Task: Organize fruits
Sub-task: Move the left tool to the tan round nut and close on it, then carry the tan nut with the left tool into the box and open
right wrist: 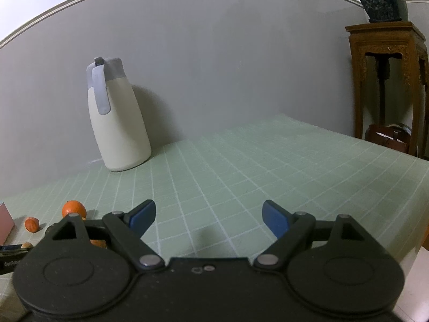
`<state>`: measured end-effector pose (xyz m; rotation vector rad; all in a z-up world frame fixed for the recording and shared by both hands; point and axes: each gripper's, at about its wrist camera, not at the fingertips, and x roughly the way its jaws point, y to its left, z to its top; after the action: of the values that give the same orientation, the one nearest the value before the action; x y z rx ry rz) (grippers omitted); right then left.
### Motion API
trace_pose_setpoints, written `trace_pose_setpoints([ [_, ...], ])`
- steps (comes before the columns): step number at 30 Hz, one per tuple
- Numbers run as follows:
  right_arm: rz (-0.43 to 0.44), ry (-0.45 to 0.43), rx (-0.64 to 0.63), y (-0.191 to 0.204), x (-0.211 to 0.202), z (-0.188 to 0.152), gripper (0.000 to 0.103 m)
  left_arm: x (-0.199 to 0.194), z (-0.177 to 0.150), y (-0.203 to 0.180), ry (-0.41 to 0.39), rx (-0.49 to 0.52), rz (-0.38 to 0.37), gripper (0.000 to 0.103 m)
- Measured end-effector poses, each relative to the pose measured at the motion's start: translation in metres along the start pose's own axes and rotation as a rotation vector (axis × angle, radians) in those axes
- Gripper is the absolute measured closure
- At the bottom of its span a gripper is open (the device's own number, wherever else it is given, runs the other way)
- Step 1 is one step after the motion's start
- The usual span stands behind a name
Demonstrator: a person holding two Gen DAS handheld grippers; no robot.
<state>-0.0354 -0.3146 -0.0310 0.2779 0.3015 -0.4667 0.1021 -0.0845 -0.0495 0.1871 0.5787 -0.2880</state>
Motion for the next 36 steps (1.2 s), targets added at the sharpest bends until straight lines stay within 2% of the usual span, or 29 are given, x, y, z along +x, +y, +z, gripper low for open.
trace_pose_setpoints([
  [7,0.008,0.004,-0.006,0.001,0.000,-0.001,0.016,-0.003,-0.001,0.001,-0.011,-0.012,0.003,0.076],
  [22,0.036,0.013,-0.022,0.012,0.000,-0.003,0.016,-0.025,-0.007,0.018,-0.098,-0.053,0.022,0.076],
  [29,0.060,0.014,-0.048,0.027,0.000,-0.005,0.016,-0.045,-0.007,0.036,-0.163,-0.070,0.080,0.076],
  [36,0.089,0.017,-0.071,0.044,-0.001,-0.008,0.016,-0.064,-0.010,0.071,-0.195,-0.124,0.165,0.076],
])
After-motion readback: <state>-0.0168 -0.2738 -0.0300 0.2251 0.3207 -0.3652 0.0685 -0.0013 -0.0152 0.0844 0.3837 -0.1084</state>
